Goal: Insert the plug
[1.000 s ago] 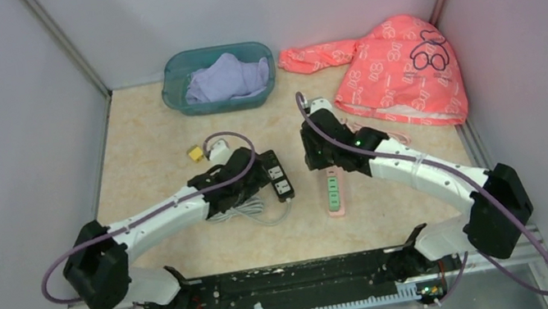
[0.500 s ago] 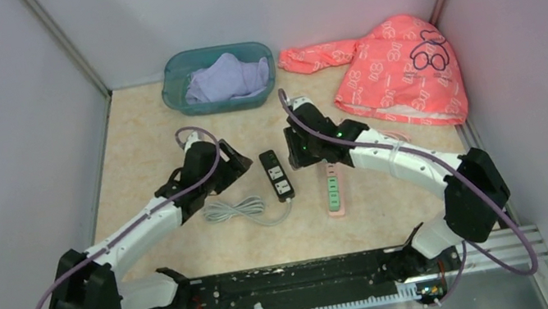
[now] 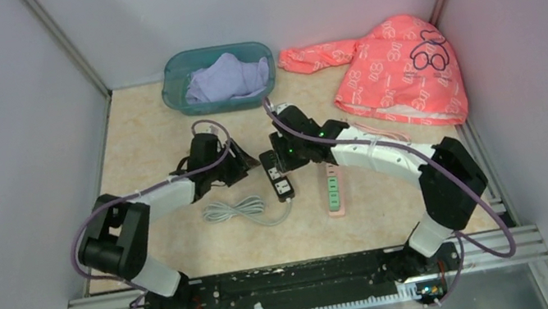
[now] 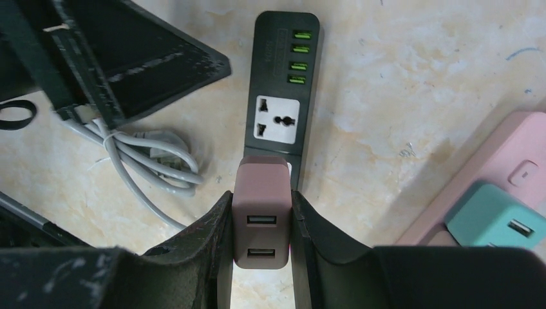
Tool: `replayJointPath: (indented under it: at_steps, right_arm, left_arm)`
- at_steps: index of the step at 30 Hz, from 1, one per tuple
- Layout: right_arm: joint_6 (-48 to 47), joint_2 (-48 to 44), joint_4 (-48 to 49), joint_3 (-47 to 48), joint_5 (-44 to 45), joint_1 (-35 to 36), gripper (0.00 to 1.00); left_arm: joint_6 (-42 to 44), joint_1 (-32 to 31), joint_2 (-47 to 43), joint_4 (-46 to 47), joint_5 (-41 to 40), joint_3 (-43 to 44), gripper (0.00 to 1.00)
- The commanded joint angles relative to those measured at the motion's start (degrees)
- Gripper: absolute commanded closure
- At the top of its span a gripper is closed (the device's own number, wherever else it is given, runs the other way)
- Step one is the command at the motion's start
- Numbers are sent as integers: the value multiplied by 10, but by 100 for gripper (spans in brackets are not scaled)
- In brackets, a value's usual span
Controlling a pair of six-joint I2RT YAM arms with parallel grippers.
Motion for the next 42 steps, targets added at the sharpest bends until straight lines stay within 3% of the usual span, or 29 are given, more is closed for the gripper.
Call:
replayJointPath:
  at_steps: [1, 13, 42]
  right_arm:
    - [-2, 25, 30, 44, -14, 11, 100]
    - [-4, 83, 16, 78, -4, 17, 100]
    - [-6, 147, -8, 129, 38, 26, 100]
  left_arm:
    - [10, 9, 44, 48, 69, 31, 35]
    - [3, 9, 98, 79, 103, 43, 36]
    - [-49, 9, 171, 101, 125, 21, 56]
